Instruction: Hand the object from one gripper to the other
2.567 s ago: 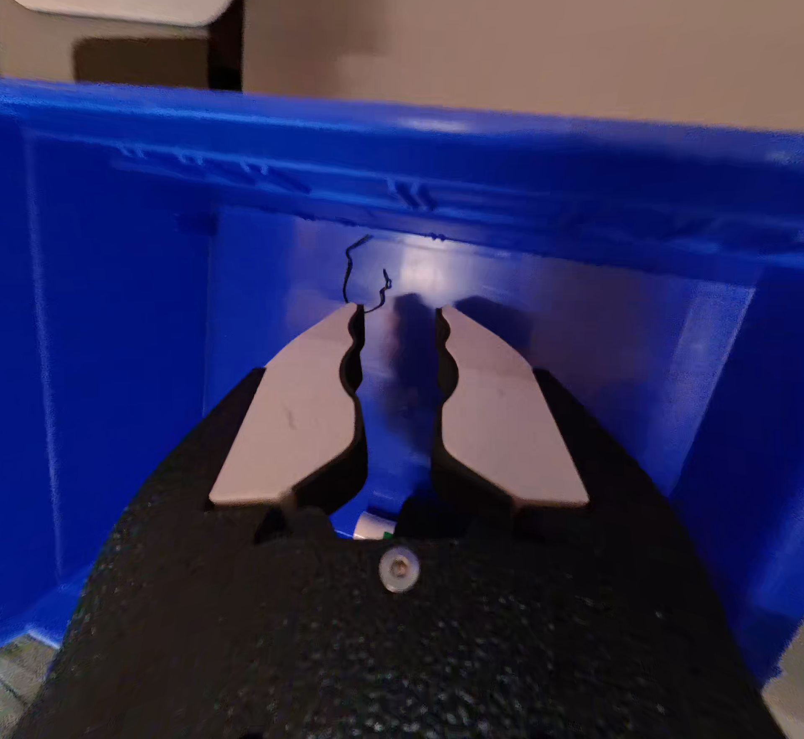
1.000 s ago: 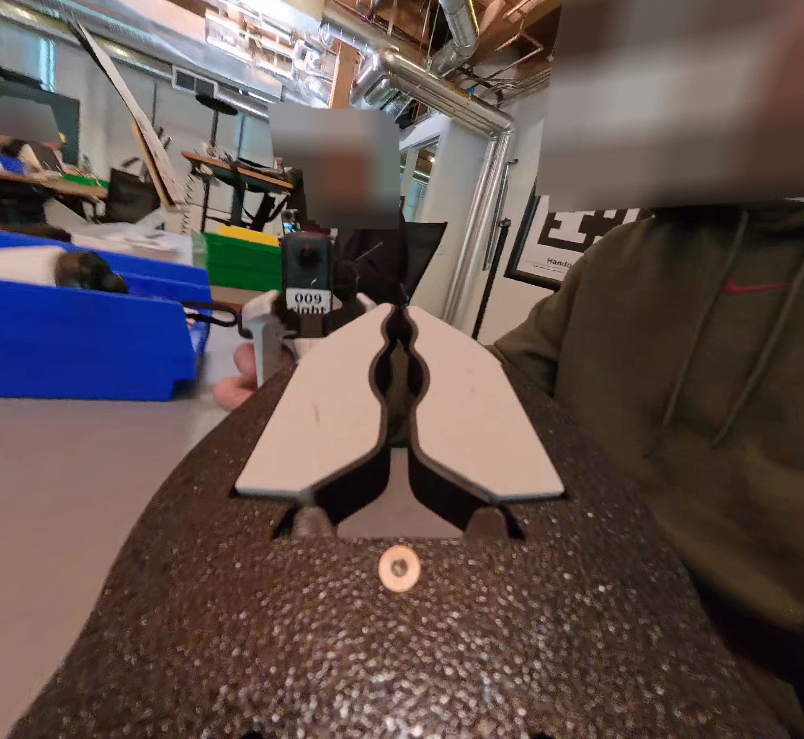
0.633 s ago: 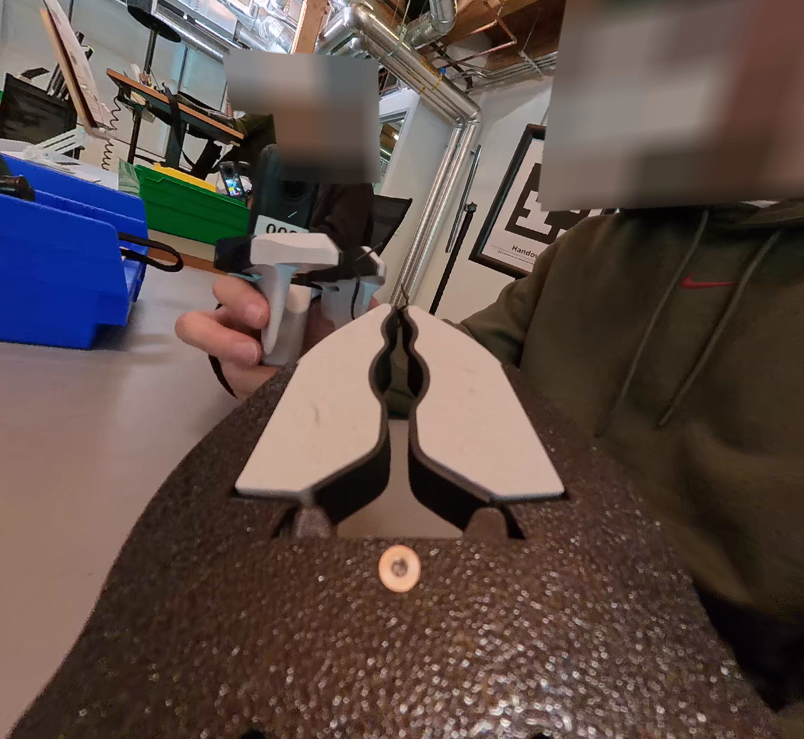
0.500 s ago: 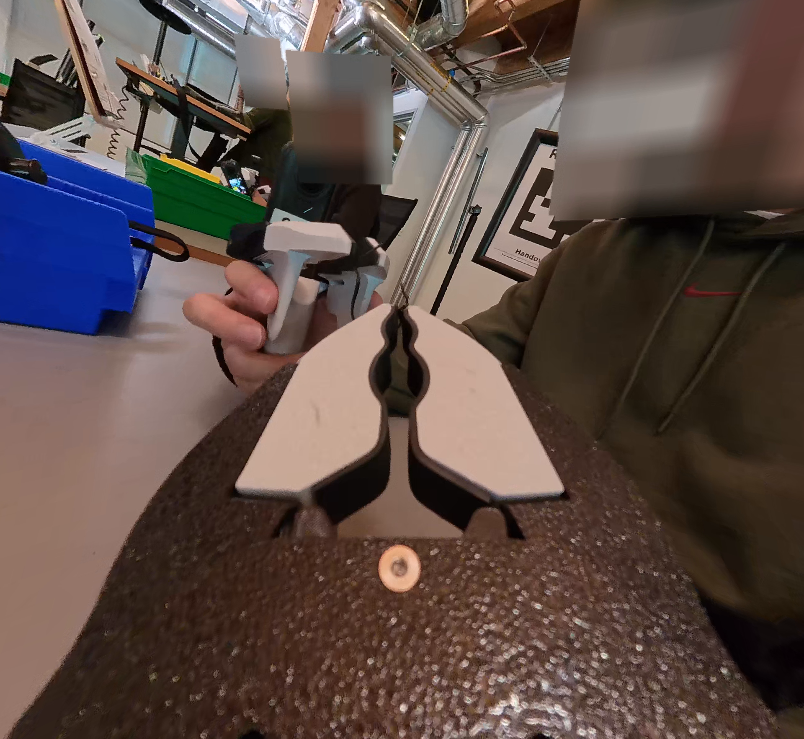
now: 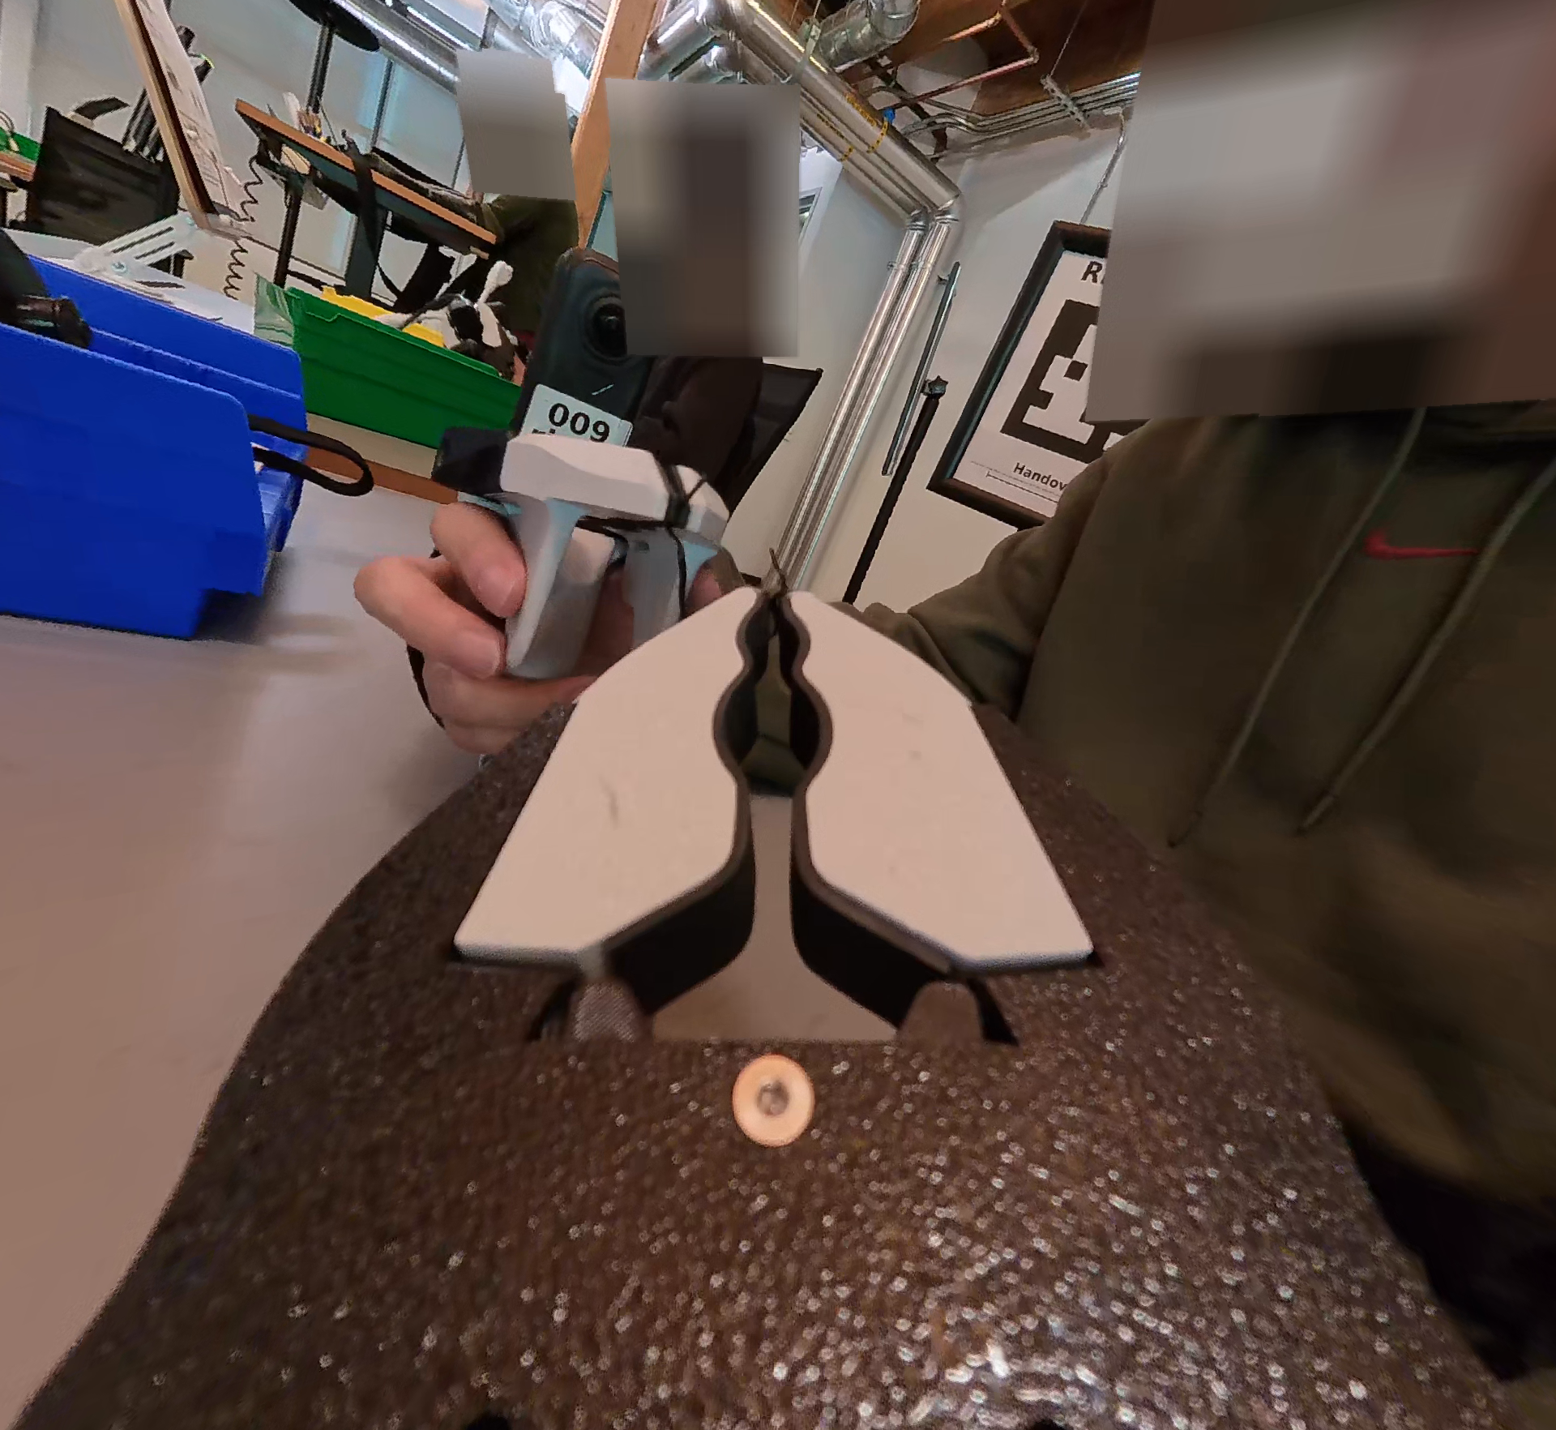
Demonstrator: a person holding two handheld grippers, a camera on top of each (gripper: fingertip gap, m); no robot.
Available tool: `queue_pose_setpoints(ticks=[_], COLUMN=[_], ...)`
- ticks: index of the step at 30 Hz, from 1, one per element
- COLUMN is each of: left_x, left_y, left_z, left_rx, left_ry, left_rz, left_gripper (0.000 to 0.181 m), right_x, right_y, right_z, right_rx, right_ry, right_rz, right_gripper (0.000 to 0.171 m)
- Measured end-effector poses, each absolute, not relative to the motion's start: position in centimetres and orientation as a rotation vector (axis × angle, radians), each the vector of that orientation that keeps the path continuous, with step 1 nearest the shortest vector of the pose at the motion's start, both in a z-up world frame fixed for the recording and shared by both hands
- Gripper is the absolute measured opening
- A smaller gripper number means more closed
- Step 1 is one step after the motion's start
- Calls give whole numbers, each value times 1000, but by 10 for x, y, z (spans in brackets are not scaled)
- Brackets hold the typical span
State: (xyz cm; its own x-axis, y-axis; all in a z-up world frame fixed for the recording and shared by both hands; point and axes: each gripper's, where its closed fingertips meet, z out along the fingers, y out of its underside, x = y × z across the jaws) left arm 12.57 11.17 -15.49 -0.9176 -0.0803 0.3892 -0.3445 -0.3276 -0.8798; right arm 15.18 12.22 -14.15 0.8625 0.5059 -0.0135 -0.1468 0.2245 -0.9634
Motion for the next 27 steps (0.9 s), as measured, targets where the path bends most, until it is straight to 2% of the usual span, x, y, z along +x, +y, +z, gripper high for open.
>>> queue_pose_setpoints(ticks=[9, 12, 14, 17, 20, 27], left_x=[146, 164, 170, 179, 192, 202], left_y=[128, 137, 142, 135, 134, 124], left_z=[-143, -141, -139, -148, -153, -158], left_rx=[717, 859, 892, 1021, 1269, 1529], left_ry=[-1742, -2018, -2349, -2642, -2652, -2427], left_rz=[2580, 2765, 2893, 2765, 2765, 2767], left_gripper=[12, 27, 28, 27, 21, 21], right_x=[179, 199, 212, 232, 240, 226], right_y=[123, 121, 118, 117, 120, 131], right_z=[-129, -124, -122, -126, -133, -136], right_rx=[-1166, -1086, -1029, -973, -976, -1009], right_ry=[-123, 27, 128, 257, 319, 276], right_rz=[531, 608, 692, 712, 663, 633], right_gripper=[1, 0, 0, 1, 1, 0])
